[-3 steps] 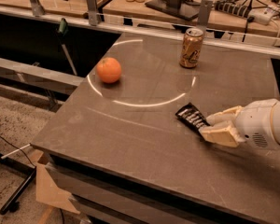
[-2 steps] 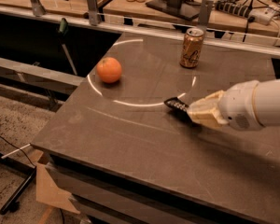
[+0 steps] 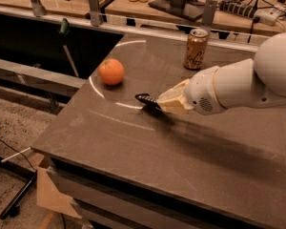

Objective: Move rxbar chocolate near orange

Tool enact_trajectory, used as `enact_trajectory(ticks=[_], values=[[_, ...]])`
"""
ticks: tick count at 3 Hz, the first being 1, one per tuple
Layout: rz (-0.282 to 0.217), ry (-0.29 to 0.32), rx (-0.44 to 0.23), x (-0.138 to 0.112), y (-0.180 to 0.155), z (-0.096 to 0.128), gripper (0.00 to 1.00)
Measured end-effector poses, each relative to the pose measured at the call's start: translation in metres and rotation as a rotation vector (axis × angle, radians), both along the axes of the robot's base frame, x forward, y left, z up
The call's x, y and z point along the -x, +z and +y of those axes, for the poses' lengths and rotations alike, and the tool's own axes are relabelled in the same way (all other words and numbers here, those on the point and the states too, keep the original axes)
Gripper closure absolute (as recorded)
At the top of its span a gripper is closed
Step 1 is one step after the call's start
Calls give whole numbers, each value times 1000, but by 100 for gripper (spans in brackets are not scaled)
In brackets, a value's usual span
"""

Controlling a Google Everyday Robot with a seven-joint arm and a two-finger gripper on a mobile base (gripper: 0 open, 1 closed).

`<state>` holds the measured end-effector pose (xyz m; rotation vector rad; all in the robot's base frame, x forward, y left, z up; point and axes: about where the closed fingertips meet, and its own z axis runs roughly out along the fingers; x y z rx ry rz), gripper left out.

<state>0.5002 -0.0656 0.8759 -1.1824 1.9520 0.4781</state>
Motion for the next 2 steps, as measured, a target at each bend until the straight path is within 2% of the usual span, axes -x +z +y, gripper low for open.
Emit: enact_trajectory(ticks=[1,2], values=[[-6,61,-22,-13,-2,37,100],[-32,89,-47,-24,-2,67,85]])
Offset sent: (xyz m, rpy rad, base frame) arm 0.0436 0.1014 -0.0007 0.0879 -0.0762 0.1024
